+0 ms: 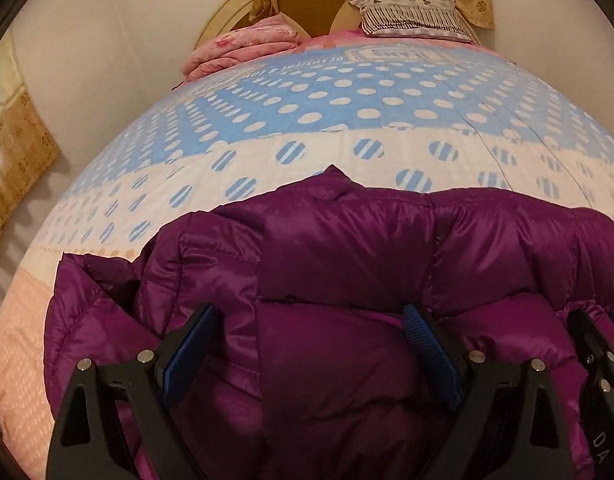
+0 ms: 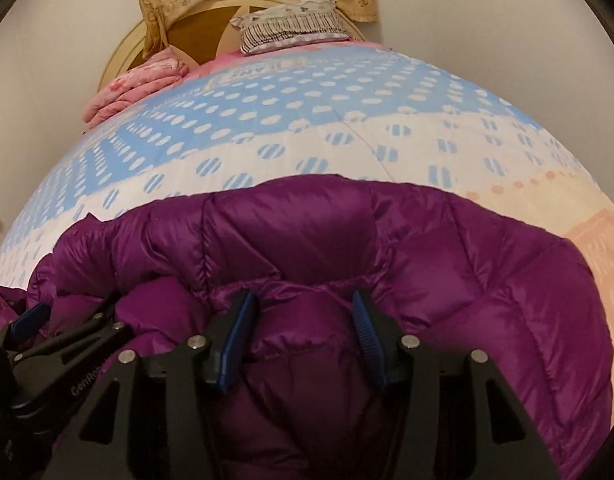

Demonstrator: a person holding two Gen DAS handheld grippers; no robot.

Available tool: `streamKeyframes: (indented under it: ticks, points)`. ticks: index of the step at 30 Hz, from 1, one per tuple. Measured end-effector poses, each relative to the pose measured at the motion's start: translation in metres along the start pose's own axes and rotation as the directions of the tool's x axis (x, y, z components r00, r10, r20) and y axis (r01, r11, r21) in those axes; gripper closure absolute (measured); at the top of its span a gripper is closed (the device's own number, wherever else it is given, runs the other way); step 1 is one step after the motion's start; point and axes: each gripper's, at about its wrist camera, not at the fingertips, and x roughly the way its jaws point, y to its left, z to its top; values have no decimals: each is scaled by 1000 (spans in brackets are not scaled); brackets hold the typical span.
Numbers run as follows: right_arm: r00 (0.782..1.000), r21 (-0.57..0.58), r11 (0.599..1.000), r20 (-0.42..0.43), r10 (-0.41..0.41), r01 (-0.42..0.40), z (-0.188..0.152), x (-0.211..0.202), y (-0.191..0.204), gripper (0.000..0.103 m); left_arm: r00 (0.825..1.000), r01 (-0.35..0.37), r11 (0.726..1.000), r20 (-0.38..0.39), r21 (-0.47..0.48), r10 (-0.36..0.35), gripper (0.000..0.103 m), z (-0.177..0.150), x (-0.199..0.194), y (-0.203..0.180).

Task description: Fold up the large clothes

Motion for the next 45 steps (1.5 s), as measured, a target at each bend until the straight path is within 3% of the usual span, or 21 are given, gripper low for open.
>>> streamKeyframes:
  ticks: [25, 29, 31, 33, 34, 36, 40, 45]
  points:
    - [999, -44, 998, -10, -47, 47, 0, 13, 14, 43, 1000, 10, 1000, -4, -8, -10, 7, -2, 2, -1]
    - [999, -68, 997, -39, -27, 24, 4, 14, 16, 36, 995, 77, 996, -67, -37, -80, 7, 5, 6, 9]
    - [997, -92, 996, -76, -1, -6, 8, 2, 11, 33, 994, 83, 996, -61, -44, -86, 7, 9, -15, 26]
    - [999, -64, 998, -28, 16, -17, 8, -26, 1, 30, 991, 133, 990, 20, -43, -132, 7, 8, -55, 44]
    - [1000, -55, 998, -1, 25, -25, 5, -44, -5, 20, 987, 153, 988, 49, -33, -151, 7, 5, -70, 50]
    - [999, -61, 998, 35, 17, -15, -8, -80, -16, 9, 980, 171, 985, 108, 0, -170, 7, -10, -105, 68]
    - [999, -83, 996, 31, 21, -19, -53, -120, -35, 9, 982, 127, 989, 132, 76, -137, 7, -73, -145, 97]
    - [999, -65, 998, 32, -21, 23, -109, -158, -67, 9, 990, 25, 989, 135, 145, -45, 7, -160, -163, 125]
